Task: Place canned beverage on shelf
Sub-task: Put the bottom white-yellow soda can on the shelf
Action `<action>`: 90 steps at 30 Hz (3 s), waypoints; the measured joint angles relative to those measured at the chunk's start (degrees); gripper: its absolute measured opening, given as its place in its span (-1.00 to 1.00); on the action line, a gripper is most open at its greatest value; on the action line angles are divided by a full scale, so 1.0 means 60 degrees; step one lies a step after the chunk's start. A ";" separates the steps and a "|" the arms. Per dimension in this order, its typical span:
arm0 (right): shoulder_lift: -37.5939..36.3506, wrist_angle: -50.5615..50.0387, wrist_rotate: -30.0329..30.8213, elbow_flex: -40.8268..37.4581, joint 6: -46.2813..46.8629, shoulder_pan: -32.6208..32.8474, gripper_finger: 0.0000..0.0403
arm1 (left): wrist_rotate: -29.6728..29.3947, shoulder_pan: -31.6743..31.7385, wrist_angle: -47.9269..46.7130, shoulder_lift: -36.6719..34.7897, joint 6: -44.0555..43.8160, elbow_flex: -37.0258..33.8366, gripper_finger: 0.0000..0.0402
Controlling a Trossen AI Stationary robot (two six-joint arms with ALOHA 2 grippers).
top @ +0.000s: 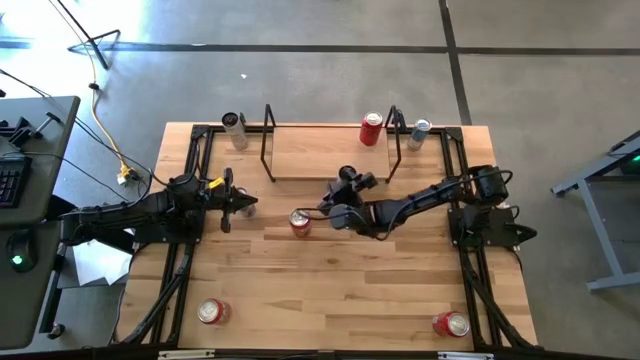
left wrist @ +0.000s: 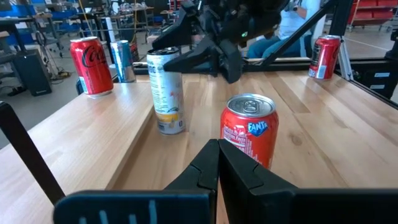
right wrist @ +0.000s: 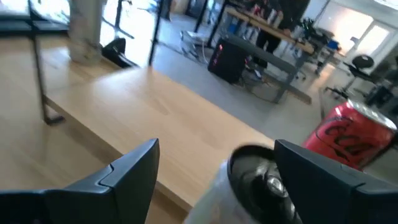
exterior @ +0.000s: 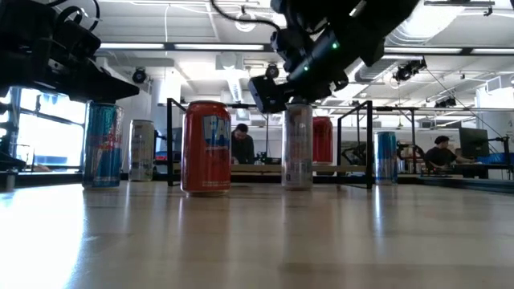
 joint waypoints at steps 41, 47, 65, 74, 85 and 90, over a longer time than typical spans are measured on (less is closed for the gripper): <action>-0.0669 -1.1009 -1.0596 0.5300 -0.2129 -0.3464 0.50 | -0.0041 0.0000 0.0007 0.0000 -0.0153 0.0000 -1.00; -0.0432 -1.0933 -1.0222 0.5293 -0.2375 -0.3503 0.50 | -0.0058 0.0002 0.0000 0.0000 -0.0164 0.0000 -1.00; -0.0234 -1.1096 -1.0138 0.5289 -0.2150 -0.3406 0.28 | -0.0058 -0.0004 -0.0050 0.0000 -0.0183 -0.0004 -1.00; -0.0171 -1.1422 -1.0001 0.5622 -0.1653 -0.2950 0.28 | -0.0055 -0.0004 -0.0055 0.0000 -0.0229 -0.0004 -1.00; -0.0156 -1.2595 -1.0016 0.7060 -0.1958 -0.2773 0.30 | -0.0051 -0.0004 -0.0055 0.0000 -0.0233 -0.0004 -1.00; -0.0073 -1.2988 -0.9717 0.7060 -0.1978 -0.2903 0.40 | -0.0051 -0.0004 -0.0044 0.0000 -0.0233 -0.0004 -1.00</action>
